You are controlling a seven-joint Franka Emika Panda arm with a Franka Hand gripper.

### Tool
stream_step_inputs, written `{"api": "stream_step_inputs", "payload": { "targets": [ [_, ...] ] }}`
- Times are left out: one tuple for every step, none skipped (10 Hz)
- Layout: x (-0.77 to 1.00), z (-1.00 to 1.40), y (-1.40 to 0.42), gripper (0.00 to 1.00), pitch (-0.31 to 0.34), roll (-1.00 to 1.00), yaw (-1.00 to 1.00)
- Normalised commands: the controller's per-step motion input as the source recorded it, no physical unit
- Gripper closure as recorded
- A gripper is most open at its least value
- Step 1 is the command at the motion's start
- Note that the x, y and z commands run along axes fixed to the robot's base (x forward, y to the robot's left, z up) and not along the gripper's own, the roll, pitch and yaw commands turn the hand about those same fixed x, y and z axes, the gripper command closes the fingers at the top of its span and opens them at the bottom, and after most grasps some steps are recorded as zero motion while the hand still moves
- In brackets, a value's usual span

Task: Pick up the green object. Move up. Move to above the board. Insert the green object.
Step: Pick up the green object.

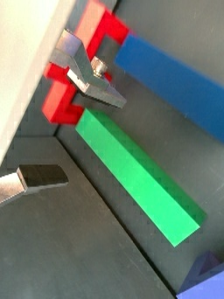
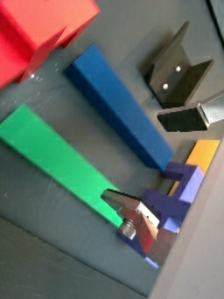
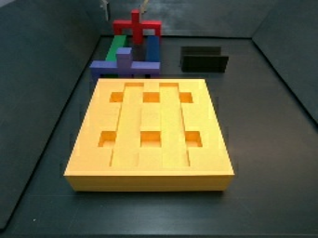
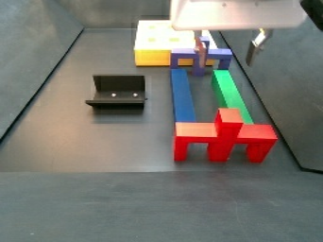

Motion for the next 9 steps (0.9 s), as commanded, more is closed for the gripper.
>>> {"api": "stream_step_inputs", "payload": {
  "targets": [
    [-0.37,-0.71,0.00,0.00,-0.163,0.01,0.07],
    [-0.27,-0.76,0.00,0.00,-0.100,0.08,0.00],
    [-0.15,-0.73,-0.04,0.00,-0.084,0.03,0.00],
    [-0.04,-0.75,-0.10,0.00,-0.101,0.00,0.00],
    [0.00,-0.65,-0.17,0.00,-0.181,-0.03,0.07],
    [0.00,-0.50,-0.19,0.00,-0.140,0.06,0.08],
    [-0.10,-0.43,-0.03,0.00,-0.001,0.23,0.00],
    [-0.13,-0.21,0.00,0.00,0.000,0.22,0.00],
    [-0.23,-0.07,0.00,0.00,0.000,0.03,0.00]
  ]
}}
